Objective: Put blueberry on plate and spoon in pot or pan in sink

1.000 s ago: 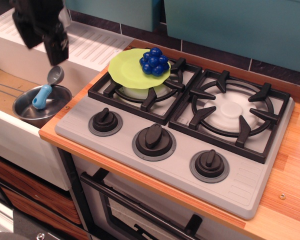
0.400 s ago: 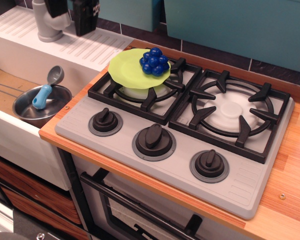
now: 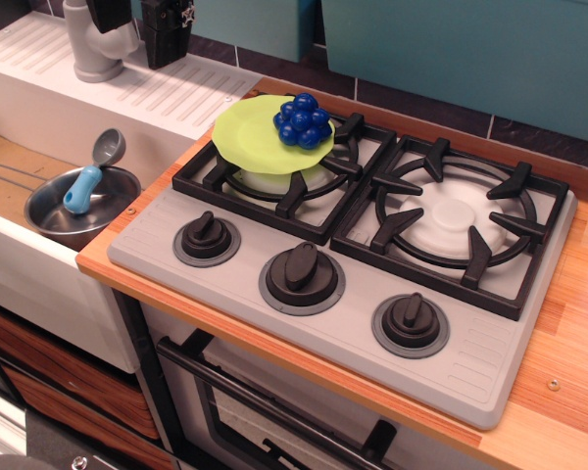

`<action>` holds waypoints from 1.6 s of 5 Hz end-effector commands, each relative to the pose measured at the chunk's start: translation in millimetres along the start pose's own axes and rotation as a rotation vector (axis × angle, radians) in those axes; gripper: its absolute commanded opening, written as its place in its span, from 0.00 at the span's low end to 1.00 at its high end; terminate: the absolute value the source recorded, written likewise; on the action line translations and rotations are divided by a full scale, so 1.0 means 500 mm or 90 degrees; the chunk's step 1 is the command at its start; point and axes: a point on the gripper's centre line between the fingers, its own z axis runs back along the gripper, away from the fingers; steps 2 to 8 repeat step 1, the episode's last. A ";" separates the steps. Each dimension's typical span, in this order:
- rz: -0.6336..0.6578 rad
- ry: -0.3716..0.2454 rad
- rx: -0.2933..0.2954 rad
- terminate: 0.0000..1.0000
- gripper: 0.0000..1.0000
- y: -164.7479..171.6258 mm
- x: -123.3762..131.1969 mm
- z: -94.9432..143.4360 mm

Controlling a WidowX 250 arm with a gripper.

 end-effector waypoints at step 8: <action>0.003 -0.024 0.016 1.00 1.00 0.006 0.018 0.022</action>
